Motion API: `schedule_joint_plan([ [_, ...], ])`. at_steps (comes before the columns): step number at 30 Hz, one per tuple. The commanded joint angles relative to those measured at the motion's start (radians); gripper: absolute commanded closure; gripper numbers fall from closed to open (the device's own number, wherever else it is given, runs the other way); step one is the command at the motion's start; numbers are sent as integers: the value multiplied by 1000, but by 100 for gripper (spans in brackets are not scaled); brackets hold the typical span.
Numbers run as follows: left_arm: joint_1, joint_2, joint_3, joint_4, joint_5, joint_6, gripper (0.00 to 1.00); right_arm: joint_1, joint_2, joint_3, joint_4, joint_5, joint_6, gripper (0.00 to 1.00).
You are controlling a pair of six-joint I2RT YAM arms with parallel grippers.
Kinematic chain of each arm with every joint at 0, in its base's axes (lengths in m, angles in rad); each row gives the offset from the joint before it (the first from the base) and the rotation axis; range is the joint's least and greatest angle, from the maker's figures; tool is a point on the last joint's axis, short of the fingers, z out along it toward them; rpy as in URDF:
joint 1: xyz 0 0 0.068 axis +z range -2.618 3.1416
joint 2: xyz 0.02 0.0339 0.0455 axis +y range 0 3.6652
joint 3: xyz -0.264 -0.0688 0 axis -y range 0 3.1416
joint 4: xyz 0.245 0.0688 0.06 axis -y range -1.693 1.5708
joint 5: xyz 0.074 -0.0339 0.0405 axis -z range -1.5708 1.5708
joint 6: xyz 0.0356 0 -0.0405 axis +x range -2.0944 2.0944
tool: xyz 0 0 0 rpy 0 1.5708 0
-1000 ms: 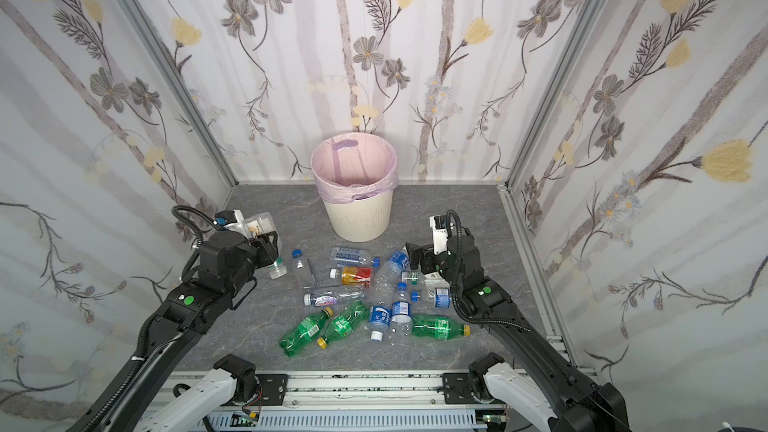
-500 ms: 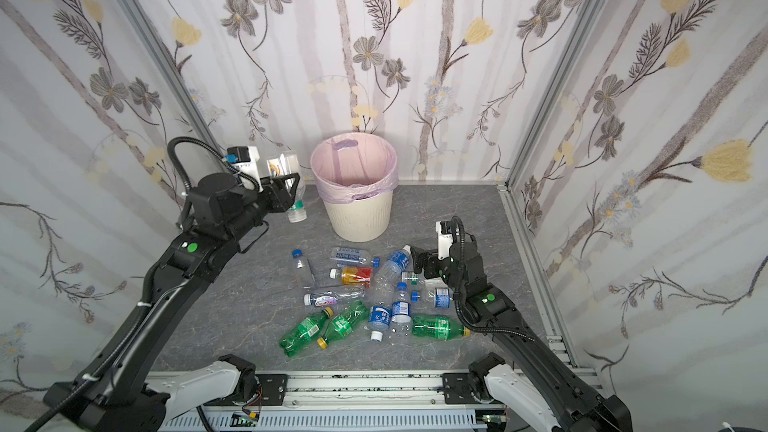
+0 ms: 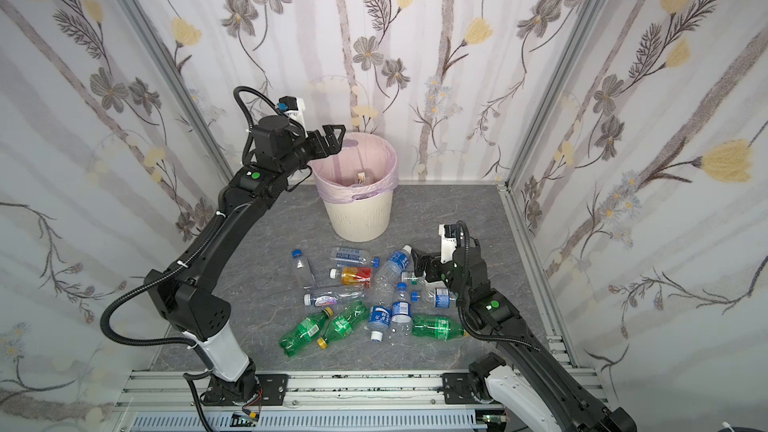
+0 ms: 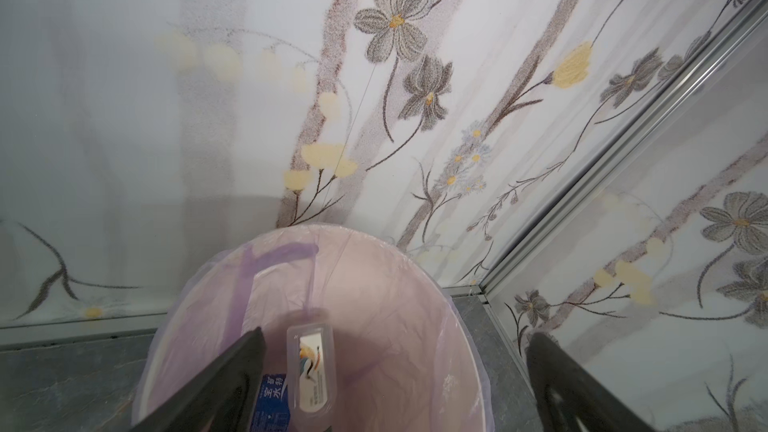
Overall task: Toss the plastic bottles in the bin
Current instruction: 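Withdraw the left gripper from the bin while the right gripper moves over the pile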
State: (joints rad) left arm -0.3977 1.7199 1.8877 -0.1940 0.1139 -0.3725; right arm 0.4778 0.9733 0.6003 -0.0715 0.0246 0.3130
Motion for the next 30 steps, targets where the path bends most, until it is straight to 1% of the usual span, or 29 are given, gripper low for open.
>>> schedule_joint_plan([
  [1,2,-76,-101,18,-38,16,0,1,12,4,-1,-3,10,4],
  [6,3,-237,-306,18,-90,54,0,1,48,23,-55,51,37,4],
  [8,5,-314,-400,17,-119,80,0,-1,70,42,-112,101,57,4],
  [13,20,-496,-634,16,-152,86,0,-9,113,86,-263,227,108,4],
  [16,26,-595,-766,16,-171,74,0,-28,120,101,-325,237,142,5],
  [22,40,-745,-965,-1,-169,46,0,-34,97,120,-414,191,161,8],
  [24,43,-778,-1014,-8,-164,35,0,-34,93,120,-427,121,173,10],
  [26,45,-804,-1053,-15,-164,31,0,-34,95,134,-453,37,144,12],
  [28,47,-820,-1085,-25,-159,30,0,-28,105,187,-501,-3,104,13],
  [30,49,-833,-1108,-31,-158,33,0,-15,116,238,-527,-36,21,13],
])
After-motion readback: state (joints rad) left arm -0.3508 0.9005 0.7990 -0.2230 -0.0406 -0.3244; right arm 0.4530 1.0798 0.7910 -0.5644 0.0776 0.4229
